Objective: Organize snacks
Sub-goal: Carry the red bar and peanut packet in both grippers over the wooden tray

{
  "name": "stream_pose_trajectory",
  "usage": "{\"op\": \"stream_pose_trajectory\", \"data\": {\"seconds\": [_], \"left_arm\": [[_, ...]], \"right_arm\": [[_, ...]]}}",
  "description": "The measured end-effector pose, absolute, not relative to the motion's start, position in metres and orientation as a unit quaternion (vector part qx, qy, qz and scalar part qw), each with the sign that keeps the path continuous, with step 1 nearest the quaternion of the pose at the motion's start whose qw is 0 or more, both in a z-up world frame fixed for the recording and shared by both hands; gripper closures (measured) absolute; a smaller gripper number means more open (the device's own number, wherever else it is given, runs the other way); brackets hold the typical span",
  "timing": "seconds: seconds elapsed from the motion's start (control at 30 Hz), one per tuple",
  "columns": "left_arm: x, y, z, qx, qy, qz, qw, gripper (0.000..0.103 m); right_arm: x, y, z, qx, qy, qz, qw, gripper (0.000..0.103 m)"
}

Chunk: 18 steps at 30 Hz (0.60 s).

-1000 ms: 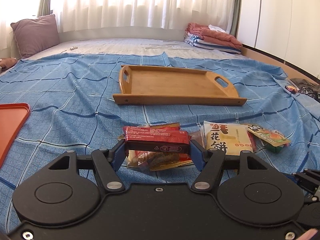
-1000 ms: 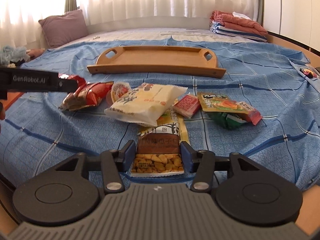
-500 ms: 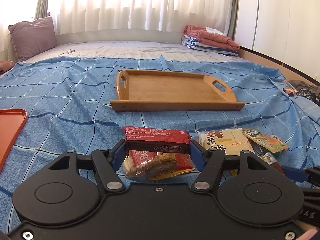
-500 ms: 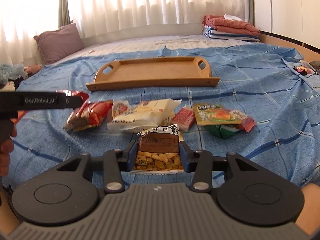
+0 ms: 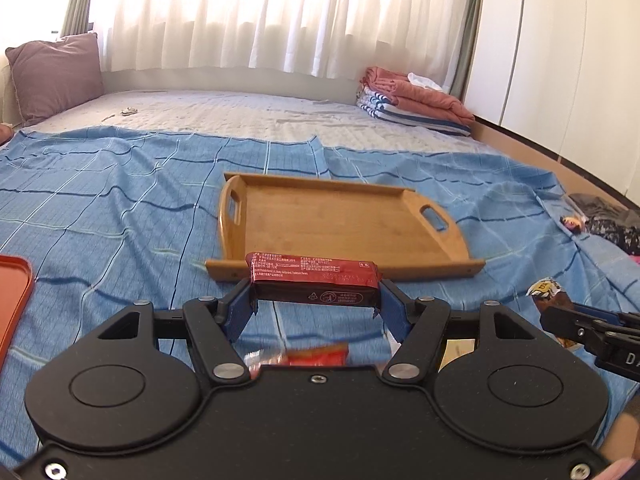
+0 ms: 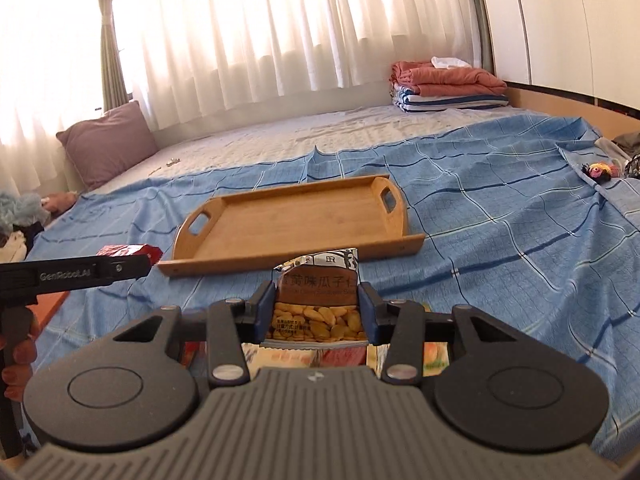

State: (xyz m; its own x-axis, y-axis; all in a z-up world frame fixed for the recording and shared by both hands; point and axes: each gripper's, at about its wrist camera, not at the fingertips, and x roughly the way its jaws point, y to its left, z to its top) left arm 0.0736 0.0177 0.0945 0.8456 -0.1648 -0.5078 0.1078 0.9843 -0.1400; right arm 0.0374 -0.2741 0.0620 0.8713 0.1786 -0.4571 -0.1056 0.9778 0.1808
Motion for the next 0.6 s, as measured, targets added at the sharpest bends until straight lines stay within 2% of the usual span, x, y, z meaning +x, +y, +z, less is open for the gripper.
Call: {"op": "stream_pose_trajectory", "data": {"seconds": [0.6], "left_arm": [[0.218, 0.007, 0.118, -0.065, 0.304, -0.054, 0.949, 0.039]], "right_arm": [[0.202, -0.277, 0.080, 0.051, 0.311, 0.070, 0.947, 0.054]]}}
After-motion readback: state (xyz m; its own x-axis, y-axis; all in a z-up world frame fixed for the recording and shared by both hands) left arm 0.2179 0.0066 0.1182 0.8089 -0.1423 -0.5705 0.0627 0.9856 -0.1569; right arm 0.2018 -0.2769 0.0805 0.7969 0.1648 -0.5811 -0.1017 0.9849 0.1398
